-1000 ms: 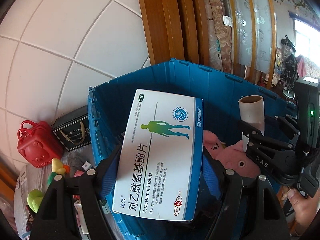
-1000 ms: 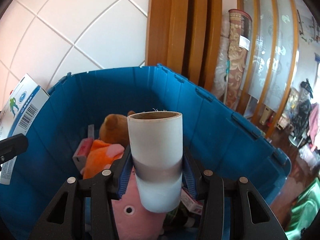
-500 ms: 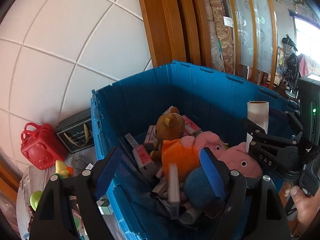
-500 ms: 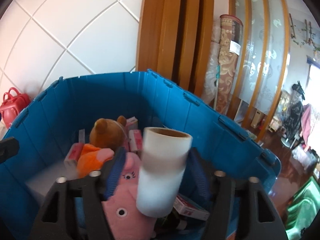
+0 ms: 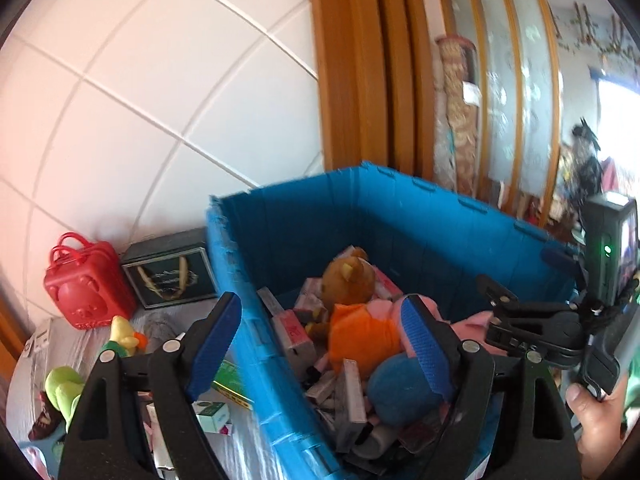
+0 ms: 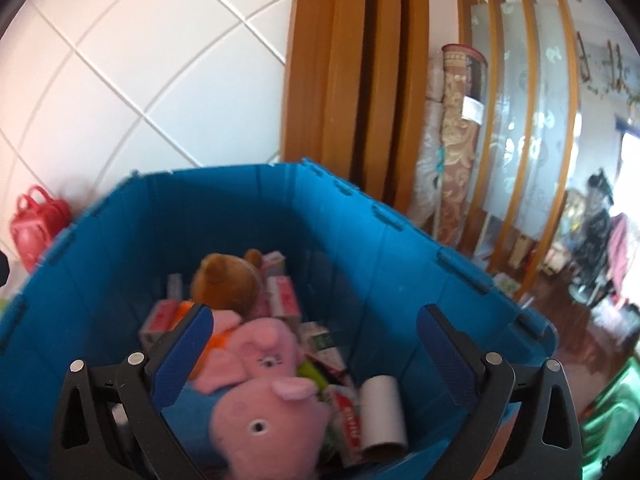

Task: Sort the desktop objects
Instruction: 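Withdraw both tools from the bin back to the pile, then grasp the green plush bib with the left tool while the right tool grasps the white-green medicine box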

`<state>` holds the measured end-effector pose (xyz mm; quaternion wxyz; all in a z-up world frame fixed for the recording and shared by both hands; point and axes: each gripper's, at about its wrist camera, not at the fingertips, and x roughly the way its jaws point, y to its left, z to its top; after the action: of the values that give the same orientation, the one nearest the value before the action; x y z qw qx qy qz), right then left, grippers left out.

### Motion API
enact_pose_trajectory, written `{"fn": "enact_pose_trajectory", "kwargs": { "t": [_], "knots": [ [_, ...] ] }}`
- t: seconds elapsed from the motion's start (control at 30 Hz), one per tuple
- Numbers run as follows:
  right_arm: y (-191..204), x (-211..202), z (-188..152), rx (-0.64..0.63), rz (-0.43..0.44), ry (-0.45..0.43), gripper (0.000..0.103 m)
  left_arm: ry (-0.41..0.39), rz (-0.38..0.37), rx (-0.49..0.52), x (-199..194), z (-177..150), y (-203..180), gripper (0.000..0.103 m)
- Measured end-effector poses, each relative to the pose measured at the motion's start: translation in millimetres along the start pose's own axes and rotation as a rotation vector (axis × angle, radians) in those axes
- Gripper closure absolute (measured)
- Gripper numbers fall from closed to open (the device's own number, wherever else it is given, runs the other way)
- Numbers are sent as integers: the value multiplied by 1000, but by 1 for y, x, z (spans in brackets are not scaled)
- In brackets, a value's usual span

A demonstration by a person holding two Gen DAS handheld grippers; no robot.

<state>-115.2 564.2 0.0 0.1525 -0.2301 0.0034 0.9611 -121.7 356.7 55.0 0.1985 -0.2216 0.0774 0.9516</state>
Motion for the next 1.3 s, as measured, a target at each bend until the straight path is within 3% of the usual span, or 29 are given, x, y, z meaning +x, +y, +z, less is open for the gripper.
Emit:
{"fn": "enact_pose_trajectory", "kwargs": {
  "t": [0.13,0.3,0.4,0.53,0.8,1.0,1.3],
  "knots": [
    [13,-29,7,8,48,-67,0,-52,65,-53,-20,-7,26,9],
    [44,-75,21,-3,151,-175,0,-81,144,-104,-40,-26,63,9],
    [70,-98,29,-24,214,-234,0,-81,154,-149,-48,-38,89,9],
    [115,-113,36,-71,301,-250,0,-43,202,-200,-57,-57,132,9],
    [210,-129,32,-154,409,-232,0,5,324,-254,-85,-101,226,9],
    [273,-126,23,-177,444,-163,0,65,400,-281,-101,-138,301,9],
    [325,-101,-7,-176,401,-32,0,200,485,-348,-90,-204,396,9]
  ]
}}
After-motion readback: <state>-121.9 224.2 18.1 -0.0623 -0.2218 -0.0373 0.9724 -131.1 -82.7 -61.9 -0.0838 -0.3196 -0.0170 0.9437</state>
